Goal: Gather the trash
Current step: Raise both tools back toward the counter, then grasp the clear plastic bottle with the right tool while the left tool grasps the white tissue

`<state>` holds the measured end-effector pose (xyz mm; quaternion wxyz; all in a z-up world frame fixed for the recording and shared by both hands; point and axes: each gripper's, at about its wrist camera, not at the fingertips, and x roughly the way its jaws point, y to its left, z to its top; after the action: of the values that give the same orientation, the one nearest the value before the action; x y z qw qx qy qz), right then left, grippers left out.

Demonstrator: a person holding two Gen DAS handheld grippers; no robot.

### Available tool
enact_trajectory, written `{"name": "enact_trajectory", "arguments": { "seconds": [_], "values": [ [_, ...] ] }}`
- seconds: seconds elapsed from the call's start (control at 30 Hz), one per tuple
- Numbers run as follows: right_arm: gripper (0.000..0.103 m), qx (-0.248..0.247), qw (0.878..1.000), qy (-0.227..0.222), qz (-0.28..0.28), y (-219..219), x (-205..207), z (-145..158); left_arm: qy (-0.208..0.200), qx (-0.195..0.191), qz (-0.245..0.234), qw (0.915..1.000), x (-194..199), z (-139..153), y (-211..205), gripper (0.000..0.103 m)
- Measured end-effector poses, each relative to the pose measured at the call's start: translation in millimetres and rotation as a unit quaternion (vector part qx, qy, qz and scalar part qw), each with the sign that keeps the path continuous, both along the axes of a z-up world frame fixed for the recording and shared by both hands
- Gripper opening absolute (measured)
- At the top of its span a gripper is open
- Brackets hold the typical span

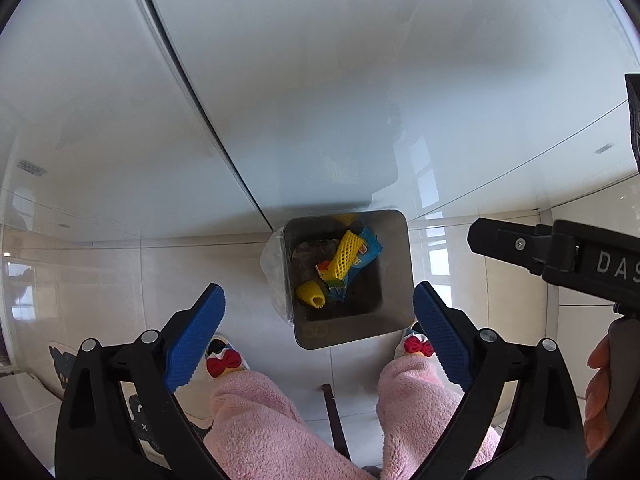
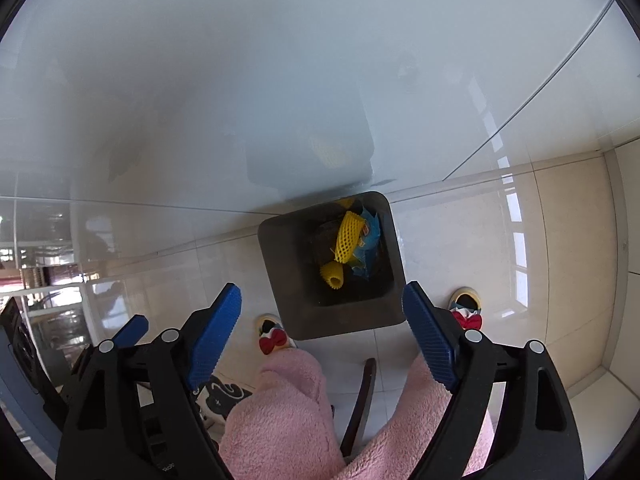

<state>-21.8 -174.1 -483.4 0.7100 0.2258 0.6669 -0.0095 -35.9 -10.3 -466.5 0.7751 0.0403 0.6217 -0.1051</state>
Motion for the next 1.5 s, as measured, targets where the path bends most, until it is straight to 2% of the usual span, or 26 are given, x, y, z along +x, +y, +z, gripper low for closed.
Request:
{"name": "enact_trajectory", "arguments": {
  "seconds": [0.03, 0.1, 0.2, 0.33, 0.53, 0.67, 0.9, 1.17, 1.33, 1.5],
  "values": [
    [0.084, -0.001, 1.0, -0.005, 0.002, -2, -2, 9, -0.007, 0.0, -0.001, 1.0, 4, 1, 1, 0.091],
    [0.084, -0.002, 1.0, -0.016, 0.002, -5, -7, 29, -0.023, 0.0, -0.003, 0.9997, 5, 21, 3, 0.092],
    [0.09, -0.006, 0.999, -0.039, -0.003, -15, -13, 63, -0.055, 0.004, -0.005, 0.9985, 2, 59, 5, 0.093],
    [0.091, -0.009, 0.997, -0.078, -0.007, -26, -16, 113, -0.089, 0.001, 0.003, 0.996, 2, 113, 6, 0.095],
    [0.094, -0.028, 0.988, -0.152, -0.009, -36, -14, 190, -0.134, 0.006, 0.0, 0.991, 4, 178, 4, 0.095],
    [0.095, -0.039, 0.981, -0.19, -0.013, -39, -10, 234, -0.149, 0.003, 0.002, 0.9889, 9, 212, 2, 0.095],
    [0.096, -0.068, 0.971, -0.227, -0.024, -47, 4, 291, -0.145, -0.007, 0.004, 0.9894, 27, 258, -2, 0.095],
    [0.096, -0.087, 0.965, -0.244, -0.036, -63, 41, 319, -0.155, -0.036, -0.003, 0.9873, 60, 280, -15, 0.095],
    [0.096, -0.1, 0.966, -0.237, -0.035, -71, 73, 318, -0.145, -0.053, -0.012, 0.988, 89, 276, -29, 0.095],
    [0.094, -0.12, 0.968, -0.216, -0.042, -80, 107, 302, -0.124, -0.059, -0.014, 0.9904, 115, 261, -40, 0.093]
  ]
}}
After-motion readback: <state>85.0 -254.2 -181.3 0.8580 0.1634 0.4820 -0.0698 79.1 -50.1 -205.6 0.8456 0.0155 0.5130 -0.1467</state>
